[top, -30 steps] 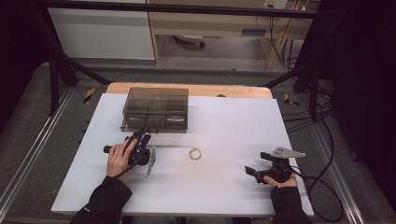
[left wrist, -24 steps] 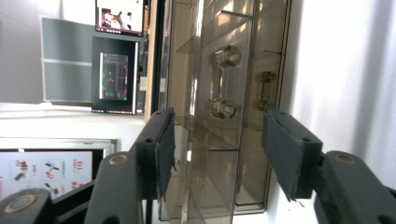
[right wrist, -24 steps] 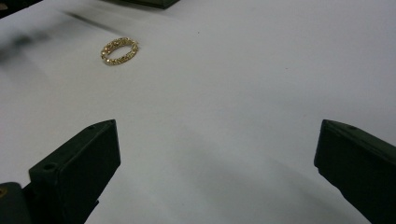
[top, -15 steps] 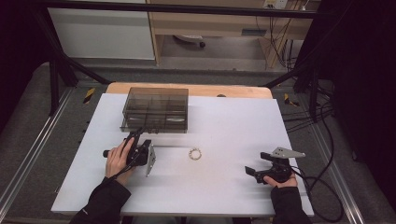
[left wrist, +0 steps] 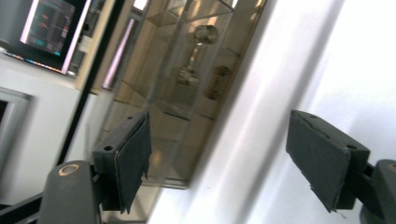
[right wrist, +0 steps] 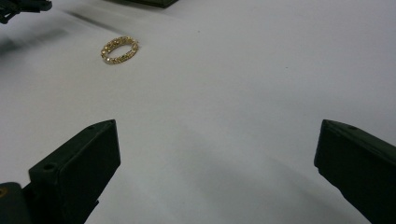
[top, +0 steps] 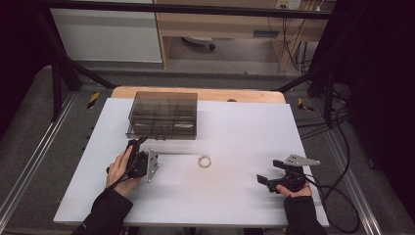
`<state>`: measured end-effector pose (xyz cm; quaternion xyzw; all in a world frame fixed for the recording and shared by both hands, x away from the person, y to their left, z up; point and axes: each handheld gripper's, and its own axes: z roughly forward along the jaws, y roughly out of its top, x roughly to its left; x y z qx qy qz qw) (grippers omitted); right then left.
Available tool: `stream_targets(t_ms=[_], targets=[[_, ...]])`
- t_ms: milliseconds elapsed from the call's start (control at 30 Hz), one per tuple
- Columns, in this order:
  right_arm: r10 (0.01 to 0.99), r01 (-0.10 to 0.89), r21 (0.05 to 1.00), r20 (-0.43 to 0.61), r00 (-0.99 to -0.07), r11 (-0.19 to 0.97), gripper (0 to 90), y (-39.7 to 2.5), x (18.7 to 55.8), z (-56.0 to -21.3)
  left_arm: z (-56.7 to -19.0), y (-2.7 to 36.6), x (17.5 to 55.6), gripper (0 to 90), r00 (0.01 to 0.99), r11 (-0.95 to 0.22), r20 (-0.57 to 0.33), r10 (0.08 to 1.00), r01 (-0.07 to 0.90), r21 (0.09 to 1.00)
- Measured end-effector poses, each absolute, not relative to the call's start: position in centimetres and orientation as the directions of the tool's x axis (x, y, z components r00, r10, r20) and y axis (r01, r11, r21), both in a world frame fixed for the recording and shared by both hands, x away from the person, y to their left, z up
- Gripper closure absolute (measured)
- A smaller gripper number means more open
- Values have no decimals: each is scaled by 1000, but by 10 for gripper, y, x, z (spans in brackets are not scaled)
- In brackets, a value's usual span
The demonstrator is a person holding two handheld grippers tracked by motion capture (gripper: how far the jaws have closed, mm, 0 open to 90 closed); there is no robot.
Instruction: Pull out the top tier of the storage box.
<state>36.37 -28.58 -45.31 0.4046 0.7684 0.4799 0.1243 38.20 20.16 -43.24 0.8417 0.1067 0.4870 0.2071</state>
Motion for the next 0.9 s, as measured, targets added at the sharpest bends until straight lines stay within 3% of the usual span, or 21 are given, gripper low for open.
stream_targets(t_ms=[567, 900], targets=[[739, 506, 834, 197, -645, 219, 7, -285, 363, -454, -438, 205, 374, 128, 632, -748, 522, 573, 142, 649], [741, 504, 835, 193, -643, 220, 7, -285, 363, -454, -437, 206, 372, 105, 676, -664, 383, 630, 212, 717]])
